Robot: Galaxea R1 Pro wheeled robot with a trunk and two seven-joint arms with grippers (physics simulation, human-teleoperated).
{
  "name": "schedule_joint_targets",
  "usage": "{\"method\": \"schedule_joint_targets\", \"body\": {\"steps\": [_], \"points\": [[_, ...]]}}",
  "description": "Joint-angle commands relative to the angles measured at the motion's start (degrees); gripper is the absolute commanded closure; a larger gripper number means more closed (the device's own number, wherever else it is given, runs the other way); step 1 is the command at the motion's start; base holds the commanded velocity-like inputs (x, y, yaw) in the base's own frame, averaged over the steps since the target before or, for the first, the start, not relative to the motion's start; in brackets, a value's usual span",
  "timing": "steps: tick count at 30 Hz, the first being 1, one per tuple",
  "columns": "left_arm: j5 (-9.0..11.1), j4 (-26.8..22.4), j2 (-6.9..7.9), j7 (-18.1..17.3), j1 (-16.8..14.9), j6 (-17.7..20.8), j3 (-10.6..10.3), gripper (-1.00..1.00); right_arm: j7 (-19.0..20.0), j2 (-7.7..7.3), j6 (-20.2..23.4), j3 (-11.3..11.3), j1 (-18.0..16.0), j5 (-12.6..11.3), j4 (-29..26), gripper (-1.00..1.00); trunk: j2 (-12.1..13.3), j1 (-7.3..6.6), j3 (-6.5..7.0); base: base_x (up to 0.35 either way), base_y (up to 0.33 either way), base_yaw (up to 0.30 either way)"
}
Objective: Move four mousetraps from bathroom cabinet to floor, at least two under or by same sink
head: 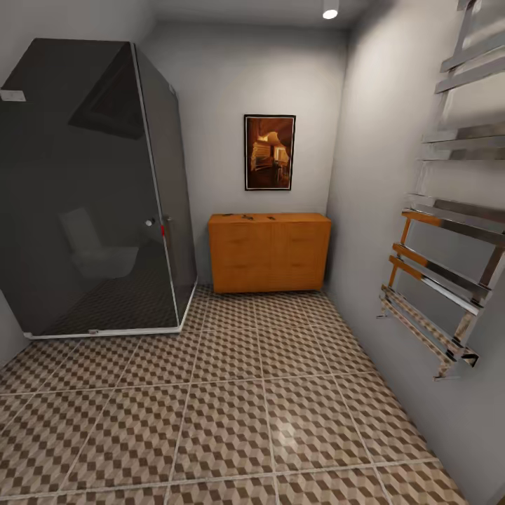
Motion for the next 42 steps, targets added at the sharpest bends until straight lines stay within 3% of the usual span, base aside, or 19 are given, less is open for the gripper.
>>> {"method": "schedule_joint_targets", "body": {"steps": [1,11,35,42], "points": [[-0.1,-0.1,0.26,0.0,0.3,-0.1,0.1,-1.00,-0.1,0.33,-0.1,0.1,0.3,0.2,-0.3,-1.00,0.0,0.00,-0.03,0.000,0.000,0.000],[-0.1,-0.1,0.42,0.0,2.4,-0.1,0.1,-1.00,-0.1,1.65,-0.1,0.1,-0.1,0.2,-1.5,-1.00,0.0,0.00,-0.03,0.000,0.000,0.000],[-0.1,-0.1,0.62,0.0,2.5,-0.1,0.1,-1.00,-0.1,1.67,-0.1,0.0,-0.3,0.2,-1.8,-1.00,0.0,0.00,-0.03,0.000,0.000,0.000],[0.1,-0.1,-0.65,-0.3,2.5,-0.1,0.0,-1.00,-0.1,1.94,-0.2,0.0,-0.3,0.1,-1.8,-1.00,0.0,0.00,-0.03,0.000,0.000,0.000]]}}
